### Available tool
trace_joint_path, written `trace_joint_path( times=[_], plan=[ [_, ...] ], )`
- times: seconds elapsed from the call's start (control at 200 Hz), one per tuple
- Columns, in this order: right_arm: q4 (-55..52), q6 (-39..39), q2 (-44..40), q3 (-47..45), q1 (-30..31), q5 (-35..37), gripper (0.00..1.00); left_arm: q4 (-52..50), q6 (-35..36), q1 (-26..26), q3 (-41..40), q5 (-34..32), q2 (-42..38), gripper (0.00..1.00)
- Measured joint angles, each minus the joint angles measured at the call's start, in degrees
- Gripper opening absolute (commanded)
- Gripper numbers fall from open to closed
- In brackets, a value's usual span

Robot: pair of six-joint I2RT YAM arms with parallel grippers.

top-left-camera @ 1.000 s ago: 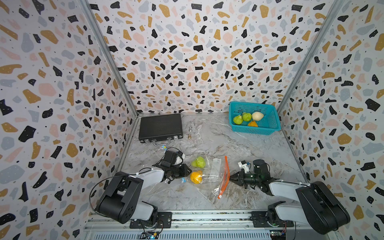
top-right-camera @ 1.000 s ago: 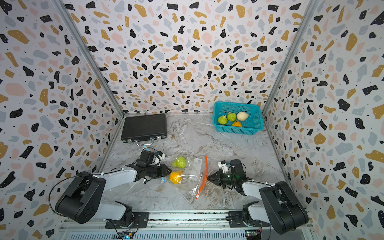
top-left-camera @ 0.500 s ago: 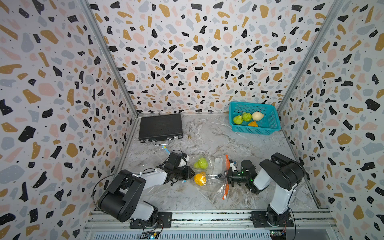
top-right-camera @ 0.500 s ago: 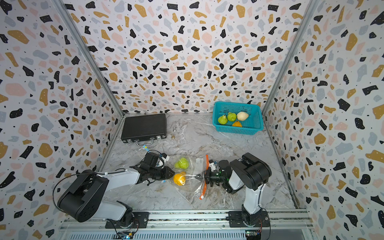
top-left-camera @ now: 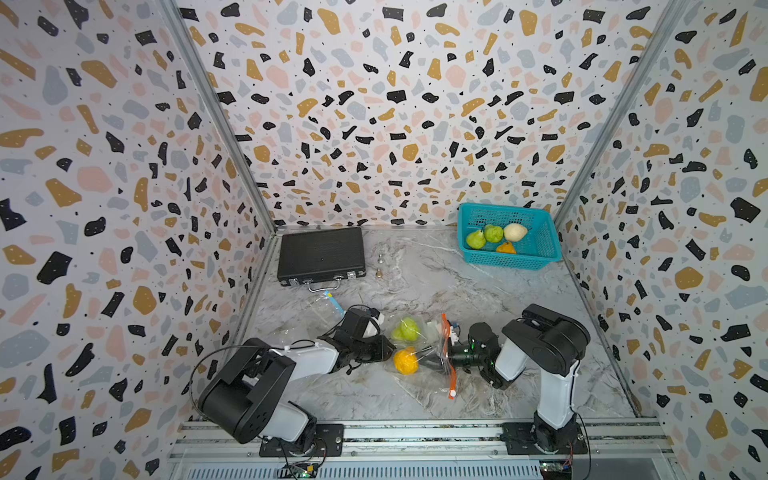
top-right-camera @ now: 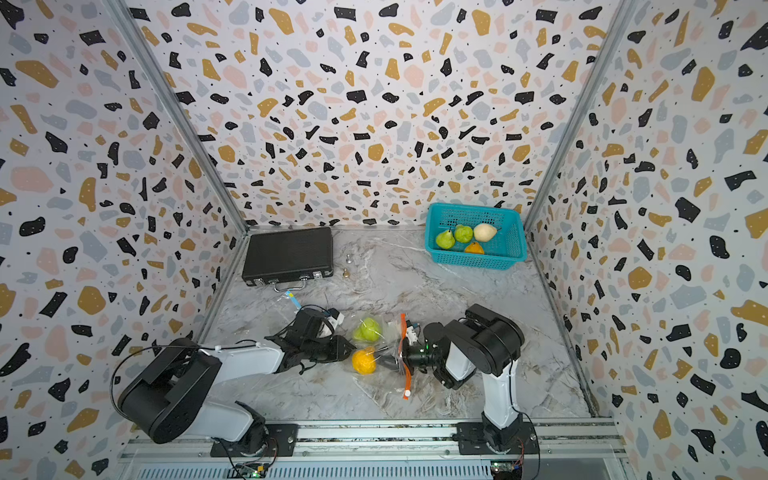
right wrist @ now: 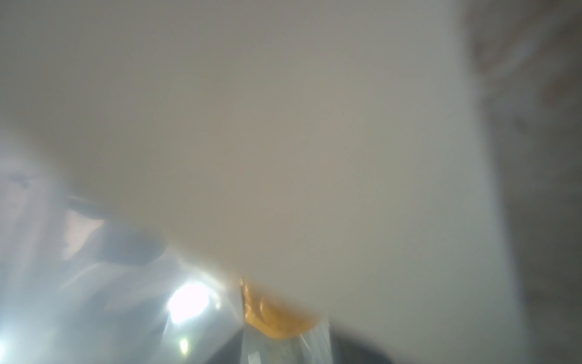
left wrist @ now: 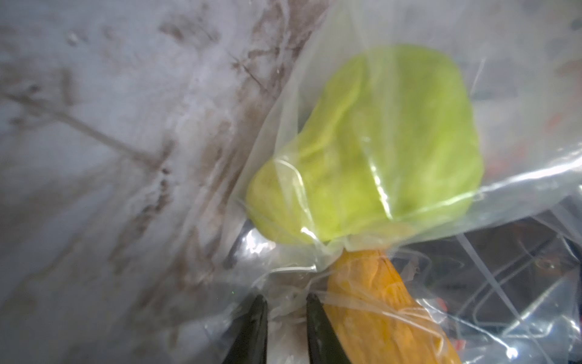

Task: Open the zip-top bag and take out the pear
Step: Pick up the pear from the zipper food storage bag.

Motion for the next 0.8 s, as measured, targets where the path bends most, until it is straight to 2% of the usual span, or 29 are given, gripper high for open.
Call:
trace_joint_path(
  times=[0.275,0.421,0.561,0.666,0.741,0.796],
  plan=[
    [1.9,-0.7,1.6,1.9,3.1,0.0,0.75,4.0,-2.0,-2.6,0.0,-1.4,1.8,0.23],
    [2.6,-1.7,1.4,2.1,4.2,0.0,0.79,5.8,-2.7,-2.7,0.0,-1.5,2.8,0.23],
    [2.6,-2.4,1.5,2.2,5.1,-0.2,0.79,7.1,-2.8,-2.8,0.0,-1.5,3.5,0.23],
    [2.6,-2.9,1.8,2.3,5.5,-0.4,0.72,7.5,-2.9,-2.9,0.0,-1.6,3.7,0.23],
    [2.1,-3.0,1.8,2.3,5.6,-0.6,0.65,7.7,-2.9,-3.0,0.0,-1.6,3.8,0.23],
    [2.0,-3.0,1.8,2.3,5.7,-0.9,0.54,7.9,-2.9,-3.0,0.0,-1.6,3.9,0.23]
  ],
)
